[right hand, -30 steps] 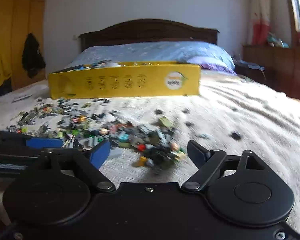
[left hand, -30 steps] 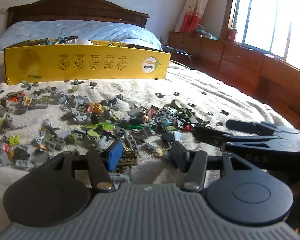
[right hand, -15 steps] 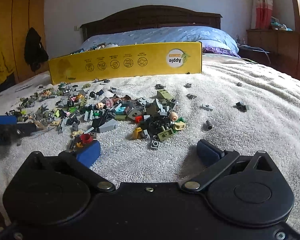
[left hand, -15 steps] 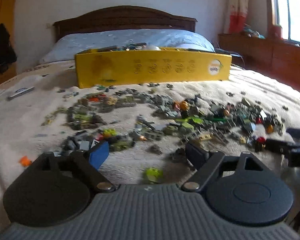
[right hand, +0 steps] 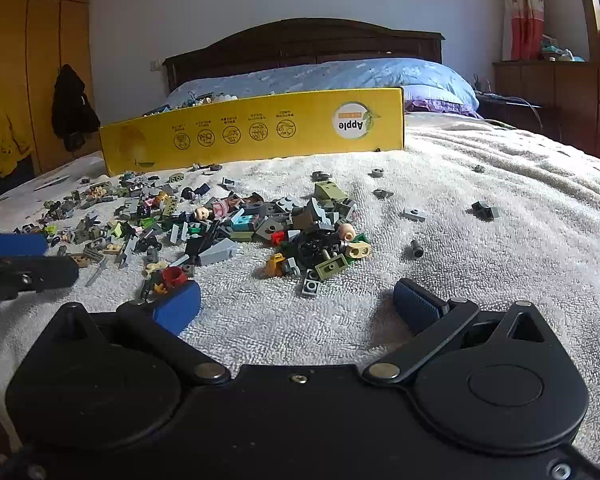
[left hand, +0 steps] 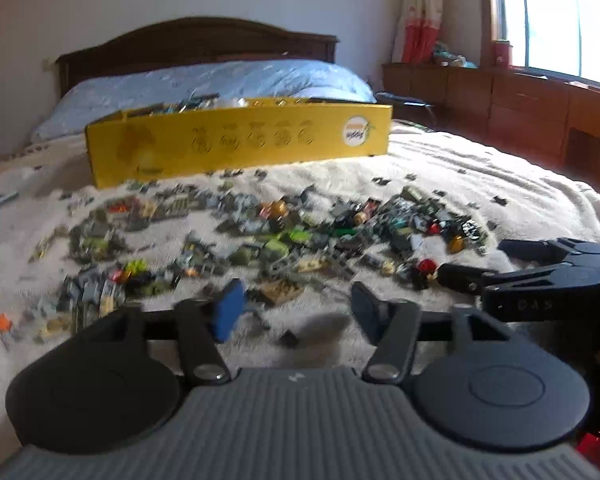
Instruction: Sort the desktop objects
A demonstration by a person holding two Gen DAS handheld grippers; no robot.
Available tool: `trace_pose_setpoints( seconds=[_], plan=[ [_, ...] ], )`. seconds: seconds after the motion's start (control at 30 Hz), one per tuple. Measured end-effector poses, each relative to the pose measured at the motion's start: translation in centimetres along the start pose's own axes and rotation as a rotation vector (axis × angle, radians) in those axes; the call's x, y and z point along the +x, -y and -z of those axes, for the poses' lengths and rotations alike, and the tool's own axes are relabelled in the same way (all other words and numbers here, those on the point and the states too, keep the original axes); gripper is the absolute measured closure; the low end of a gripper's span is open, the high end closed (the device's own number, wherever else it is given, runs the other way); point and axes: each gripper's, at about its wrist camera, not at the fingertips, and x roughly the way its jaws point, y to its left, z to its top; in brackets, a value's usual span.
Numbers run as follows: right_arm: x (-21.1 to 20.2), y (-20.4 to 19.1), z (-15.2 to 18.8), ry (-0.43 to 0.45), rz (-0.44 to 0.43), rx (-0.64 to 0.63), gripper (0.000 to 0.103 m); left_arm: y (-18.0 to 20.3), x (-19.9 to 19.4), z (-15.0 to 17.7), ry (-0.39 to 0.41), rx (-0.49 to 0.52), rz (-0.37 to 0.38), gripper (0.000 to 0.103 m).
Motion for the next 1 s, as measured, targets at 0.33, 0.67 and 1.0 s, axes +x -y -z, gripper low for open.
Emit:
trace_pose_setpoints(
  seconds=[0.33,0.67,1.0],
  plan=[
    [-0.1,-0.2,0.3,0.015,0.005,-0.01,0.0,-1.9,1.0,-0.1,-0.042,-0.112,-0.071,0.069],
    [-0.4,-0.6,0.0,0.008,0.021,-0.023,0.0,-2.6,-0.5,-0.2,0.004,-0.145,-0.067,0.085],
    [-4.3,-3.6,-1.8,0.123,-0.04,-0.06,0.036,-3.9,-0.9,-0.1,0.02,-0.183,-0.078,0.085]
  ],
)
